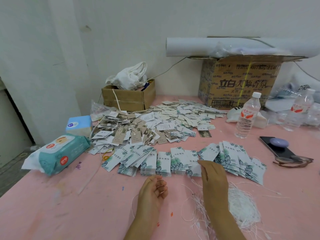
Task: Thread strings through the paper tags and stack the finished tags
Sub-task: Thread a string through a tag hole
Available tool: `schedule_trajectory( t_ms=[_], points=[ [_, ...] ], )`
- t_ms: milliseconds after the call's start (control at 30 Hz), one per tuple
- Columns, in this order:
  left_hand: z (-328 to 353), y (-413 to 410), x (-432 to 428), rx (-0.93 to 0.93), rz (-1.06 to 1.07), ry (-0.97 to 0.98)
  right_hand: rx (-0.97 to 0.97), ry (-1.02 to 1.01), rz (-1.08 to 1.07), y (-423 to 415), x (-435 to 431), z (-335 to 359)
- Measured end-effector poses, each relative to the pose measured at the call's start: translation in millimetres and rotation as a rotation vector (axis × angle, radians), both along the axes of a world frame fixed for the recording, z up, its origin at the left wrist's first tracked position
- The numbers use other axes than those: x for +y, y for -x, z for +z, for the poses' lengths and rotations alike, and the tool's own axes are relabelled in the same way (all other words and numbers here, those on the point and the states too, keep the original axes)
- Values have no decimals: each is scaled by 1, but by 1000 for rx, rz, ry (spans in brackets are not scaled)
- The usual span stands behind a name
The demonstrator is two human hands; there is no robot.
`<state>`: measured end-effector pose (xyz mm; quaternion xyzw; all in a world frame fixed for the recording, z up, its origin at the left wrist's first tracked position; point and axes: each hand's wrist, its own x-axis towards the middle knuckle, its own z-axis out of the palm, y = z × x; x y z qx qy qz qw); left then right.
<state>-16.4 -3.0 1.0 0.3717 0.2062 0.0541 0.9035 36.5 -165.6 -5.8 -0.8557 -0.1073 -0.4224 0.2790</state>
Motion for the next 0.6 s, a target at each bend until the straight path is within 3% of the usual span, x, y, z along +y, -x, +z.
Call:
schedule_trajectory(
  t_ms=[233, 333, 433, 600],
  points=[
    [2, 1, -1, -25, -25, -59, -237, 76, -19, 6, 4, 6],
    [0, 1, -5, -68, -95, -151, -295, 102, 220, 16, 20, 7],
    [-1, 1, -7, -91, -101, -163, -236, 140, 456, 24, 39, 6],
    [-11, 5, -3, -143, -56, -331, -182, 219, 527, 22, 45, -3]
  ],
)
